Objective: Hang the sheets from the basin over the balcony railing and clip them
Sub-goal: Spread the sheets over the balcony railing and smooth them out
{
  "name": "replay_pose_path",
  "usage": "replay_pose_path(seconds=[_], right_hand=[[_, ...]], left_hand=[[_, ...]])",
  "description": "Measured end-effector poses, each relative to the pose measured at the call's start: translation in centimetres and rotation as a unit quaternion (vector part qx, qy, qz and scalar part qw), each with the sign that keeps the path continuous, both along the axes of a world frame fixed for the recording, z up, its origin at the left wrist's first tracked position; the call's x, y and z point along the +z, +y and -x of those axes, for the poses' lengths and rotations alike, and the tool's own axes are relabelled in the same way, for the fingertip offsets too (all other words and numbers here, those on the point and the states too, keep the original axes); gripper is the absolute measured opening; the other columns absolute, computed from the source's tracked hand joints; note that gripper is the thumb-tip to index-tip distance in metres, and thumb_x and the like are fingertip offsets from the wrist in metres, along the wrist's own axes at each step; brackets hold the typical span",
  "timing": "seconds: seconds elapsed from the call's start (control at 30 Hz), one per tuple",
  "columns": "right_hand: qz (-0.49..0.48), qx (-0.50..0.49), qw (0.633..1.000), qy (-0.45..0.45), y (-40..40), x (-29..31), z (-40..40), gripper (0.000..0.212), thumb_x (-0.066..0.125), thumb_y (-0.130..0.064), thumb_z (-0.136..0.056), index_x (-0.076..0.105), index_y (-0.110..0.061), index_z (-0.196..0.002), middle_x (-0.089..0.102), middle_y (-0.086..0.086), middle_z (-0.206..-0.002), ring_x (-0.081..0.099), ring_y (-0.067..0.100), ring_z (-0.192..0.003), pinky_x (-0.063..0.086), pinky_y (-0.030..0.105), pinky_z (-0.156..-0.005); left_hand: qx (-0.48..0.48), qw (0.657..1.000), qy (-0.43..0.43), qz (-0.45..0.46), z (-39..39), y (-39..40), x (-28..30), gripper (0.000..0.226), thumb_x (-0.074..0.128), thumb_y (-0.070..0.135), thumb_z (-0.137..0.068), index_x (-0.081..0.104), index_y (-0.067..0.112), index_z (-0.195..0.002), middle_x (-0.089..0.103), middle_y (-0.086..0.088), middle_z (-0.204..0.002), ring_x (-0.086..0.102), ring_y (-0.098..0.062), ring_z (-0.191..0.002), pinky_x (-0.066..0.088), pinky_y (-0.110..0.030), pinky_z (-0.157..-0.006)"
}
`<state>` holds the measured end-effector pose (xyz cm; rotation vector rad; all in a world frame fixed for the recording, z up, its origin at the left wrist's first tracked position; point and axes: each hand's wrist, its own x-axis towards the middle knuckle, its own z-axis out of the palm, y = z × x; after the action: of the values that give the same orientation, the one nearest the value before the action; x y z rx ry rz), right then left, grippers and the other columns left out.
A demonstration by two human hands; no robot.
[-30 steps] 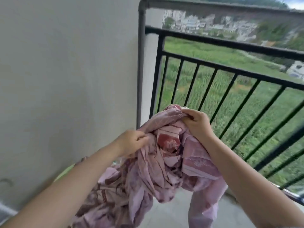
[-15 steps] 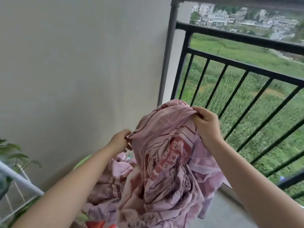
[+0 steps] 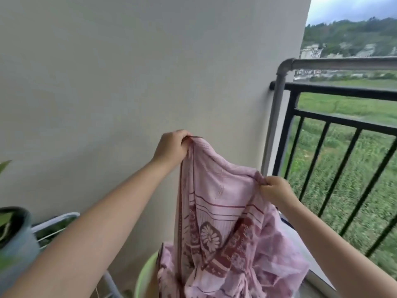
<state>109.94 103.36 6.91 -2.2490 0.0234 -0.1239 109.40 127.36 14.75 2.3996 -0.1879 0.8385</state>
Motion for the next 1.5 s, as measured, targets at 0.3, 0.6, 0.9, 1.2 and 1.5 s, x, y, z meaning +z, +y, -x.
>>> replay_pose_path(seconds=[0.3, 0.6, 0.9, 1.2, 1.5], right_hand=[[-0.007, 0.263, 0.951, -0.162, 10.3, 9.1, -6.6, 0.018, 0.062, -0.019, -0.080, 0.050, -0.018, -0.066, 0.042, -0.004, -0.063, 0.038, 0.011, -0.061, 0.033, 0.027, -0.058], [-0.121, 0.203, 0.930, -0.282, 9.7, 14.3, -15.1, 0.039, 0.053, -0.003, -0.078, 0.036, -0.019, -0.046, 0.028, -0.009, -0.039, 0.025, 0.004, -0.037, 0.017, 0.018, -0.038], [-0.163, 0.142, 0.934, -0.285, 5.1, 16.8, -17.4, 0.030, 0.052, -0.010, -0.081, 0.044, -0.013, -0.052, 0.026, -0.005, -0.043, 0.022, 0.007, -0.042, 0.014, 0.023, -0.045], [-0.150, 0.094, 0.943, -0.283, 1.3, 17.0, -16.4, 0.031, 0.053, -0.009, -0.081, 0.051, 0.022, -0.074, 0.040, 0.013, -0.064, 0.034, 0.020, -0.060, 0.023, 0.029, -0.056], [-0.123, 0.068, 0.939, -0.314, -0.7, 16.5, -15.2, 0.030, 0.054, -0.007, -0.082, 0.052, 0.018, -0.066, 0.035, 0.011, -0.055, 0.032, 0.013, -0.050, 0.022, 0.023, -0.046]], left_hand=[[0.025, 0.999, 0.013, -0.028, -4.5, 2.4, 5.9, 0.020, 0.051, 0.000, -0.083, 0.069, -0.002, -0.090, 0.071, -0.022, -0.077, 0.065, -0.016, -0.062, 0.051, -0.027, -0.071], [-0.094, 0.976, 0.130, 0.146, -8.9, 2.6, 4.0, 0.022, 0.051, 0.022, -0.090, 0.053, 0.012, -0.070, 0.050, -0.007, -0.070, 0.046, -0.010, -0.061, 0.036, -0.026, -0.064], [-0.120, 0.945, 0.273, 0.134, -11.3, -1.6, -4.7, 0.023, 0.059, 0.014, -0.085, 0.053, 0.012, -0.106, 0.052, 0.003, -0.078, 0.050, -0.013, -0.075, 0.043, -0.025, -0.075], [-0.108, 0.941, 0.218, 0.234, -13.1, -2.6, -3.5, 0.030, 0.035, 0.007, -0.096, 0.046, 0.021, -0.072, 0.059, 0.007, -0.076, 0.058, 0.015, -0.056, 0.040, -0.014, -0.063], [-0.198, 0.947, 0.233, 0.099, -13.9, -6.9, -6.5, 0.015, 0.056, 0.016, -0.084, 0.064, 0.002, -0.083, 0.057, -0.012, -0.078, 0.049, 0.007, -0.059, 0.038, -0.019, -0.067]])
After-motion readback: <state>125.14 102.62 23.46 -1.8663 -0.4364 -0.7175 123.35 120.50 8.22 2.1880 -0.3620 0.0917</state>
